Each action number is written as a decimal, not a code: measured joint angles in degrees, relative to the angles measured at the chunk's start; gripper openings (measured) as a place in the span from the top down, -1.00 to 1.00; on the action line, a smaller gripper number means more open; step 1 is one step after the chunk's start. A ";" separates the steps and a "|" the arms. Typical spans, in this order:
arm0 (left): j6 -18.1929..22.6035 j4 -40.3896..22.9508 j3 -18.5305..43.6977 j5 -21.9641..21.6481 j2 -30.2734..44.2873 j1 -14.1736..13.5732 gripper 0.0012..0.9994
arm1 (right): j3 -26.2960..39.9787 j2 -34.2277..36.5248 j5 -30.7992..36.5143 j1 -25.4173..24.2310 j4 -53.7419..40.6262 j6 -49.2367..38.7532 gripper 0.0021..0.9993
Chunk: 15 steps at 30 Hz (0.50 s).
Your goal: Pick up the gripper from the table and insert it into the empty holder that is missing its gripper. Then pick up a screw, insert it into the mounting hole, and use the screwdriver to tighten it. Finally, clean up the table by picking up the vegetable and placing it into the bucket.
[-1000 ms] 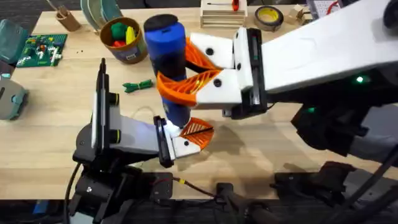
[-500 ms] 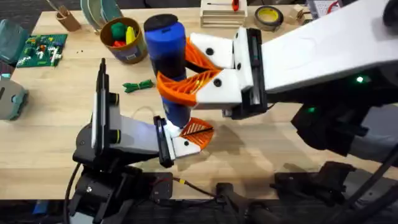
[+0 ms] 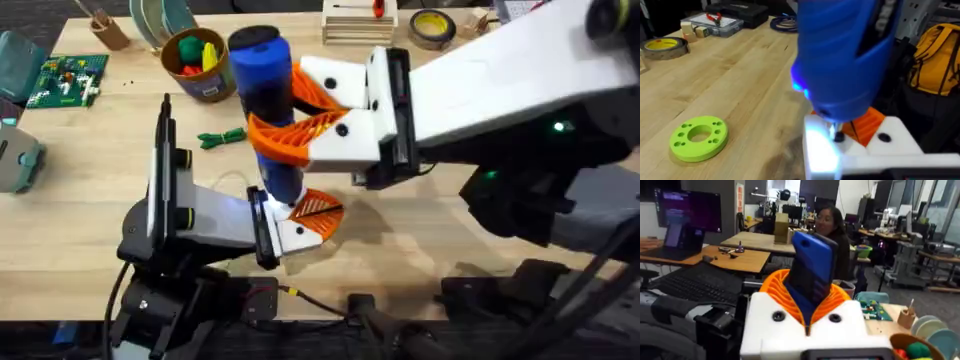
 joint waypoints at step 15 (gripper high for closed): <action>0.00 0.00 0.00 0.00 0.00 0.00 0.99 | 0.00 0.13 -1.79 -0.02 4.52 1.46 0.99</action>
